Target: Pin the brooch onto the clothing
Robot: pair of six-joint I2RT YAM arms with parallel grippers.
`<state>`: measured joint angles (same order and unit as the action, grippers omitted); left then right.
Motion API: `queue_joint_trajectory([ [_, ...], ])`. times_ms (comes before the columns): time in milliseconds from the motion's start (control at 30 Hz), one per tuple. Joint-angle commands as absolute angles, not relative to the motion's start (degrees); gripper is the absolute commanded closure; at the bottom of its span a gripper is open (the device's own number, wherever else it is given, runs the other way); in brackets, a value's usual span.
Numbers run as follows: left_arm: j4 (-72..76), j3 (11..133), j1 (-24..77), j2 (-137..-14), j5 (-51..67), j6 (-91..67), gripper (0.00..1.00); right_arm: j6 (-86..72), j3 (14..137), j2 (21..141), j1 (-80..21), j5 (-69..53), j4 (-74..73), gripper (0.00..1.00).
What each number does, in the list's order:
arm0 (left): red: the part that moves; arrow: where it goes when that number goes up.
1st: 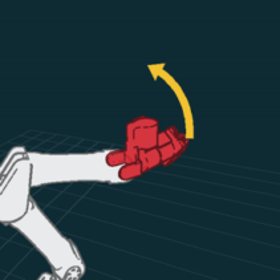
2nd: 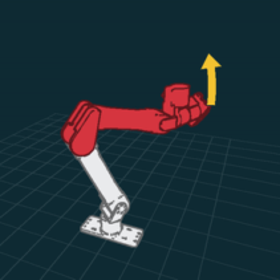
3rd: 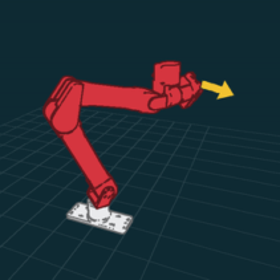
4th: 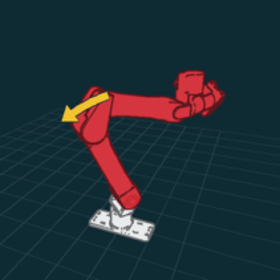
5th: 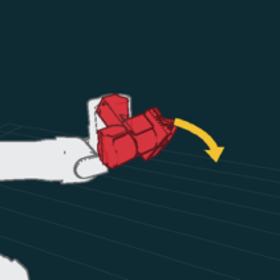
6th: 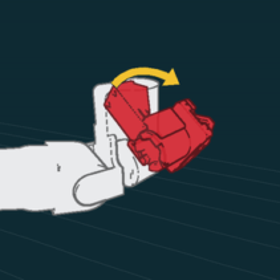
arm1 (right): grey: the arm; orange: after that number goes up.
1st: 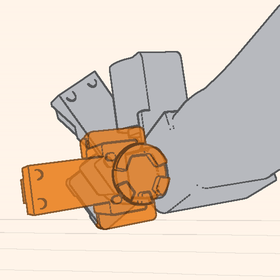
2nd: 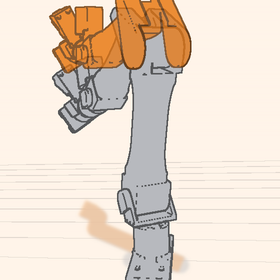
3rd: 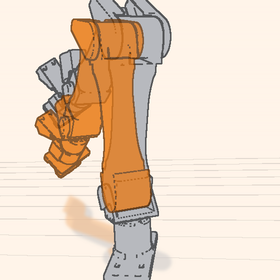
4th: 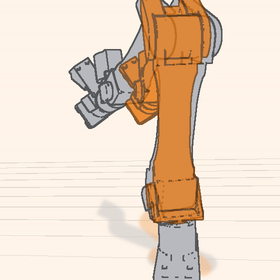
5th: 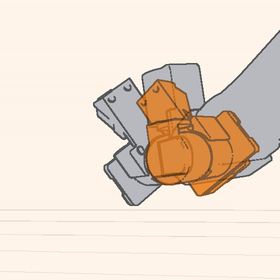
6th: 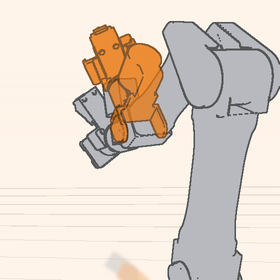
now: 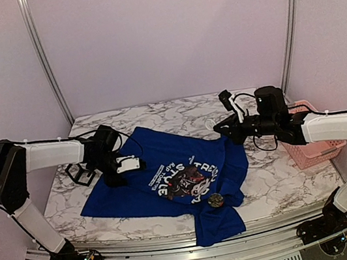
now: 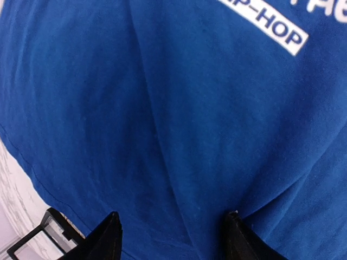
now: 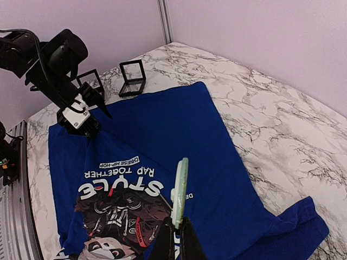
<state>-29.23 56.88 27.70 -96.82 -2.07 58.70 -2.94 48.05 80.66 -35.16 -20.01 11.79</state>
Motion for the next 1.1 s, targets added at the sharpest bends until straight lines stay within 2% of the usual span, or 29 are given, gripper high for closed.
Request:
queue_joint_trajectory([
  [0,-41.3,62.2,30.9,-96.8,4.8,58.7,0.34,-1.7,49.7,81.9,-34.7,-20.1,12.6,1.0],
  [100,-45.6,69.0,39.0,-94.8,12.3,53.3,0.33,-1.3,49.9,82.5,-34.7,-20.4,11.6,1.0],
  [233,-37.2,71.1,49.8,-92.9,19.3,45.5,0.34,-1.0,49.5,82.6,-34.7,-21.4,11.5,1.0],
  [333,-30.0,69.6,55.6,-93.4,22.7,39.3,0.36,-1.3,48.5,82.1,-34.7,-21.6,12.1,1.0],
  [433,-23.7,64.3,59.5,-92.9,24.4,38.4,0.34,-1.6,47.3,81.0,-34.6,-22.4,12.7,1.0],
  [533,-18.1,61.1,61.7,-93.7,22.7,38.6,0.3,-1.5,46.6,80.2,-34.7,-22.7,12.6,1.0],
  [667,-12.8,64.2,62.8,-97.9,14.3,31.8,0.29,-1.3,46.3,80.1,-34.7,-23.7,12.8,1.0],
  [1067,-12.4,59.2,63.2,-98.9,12.6,26.8,0.39,-0.6,46.5,79.7,-34.7,-24.2,13.0,1.0],
])
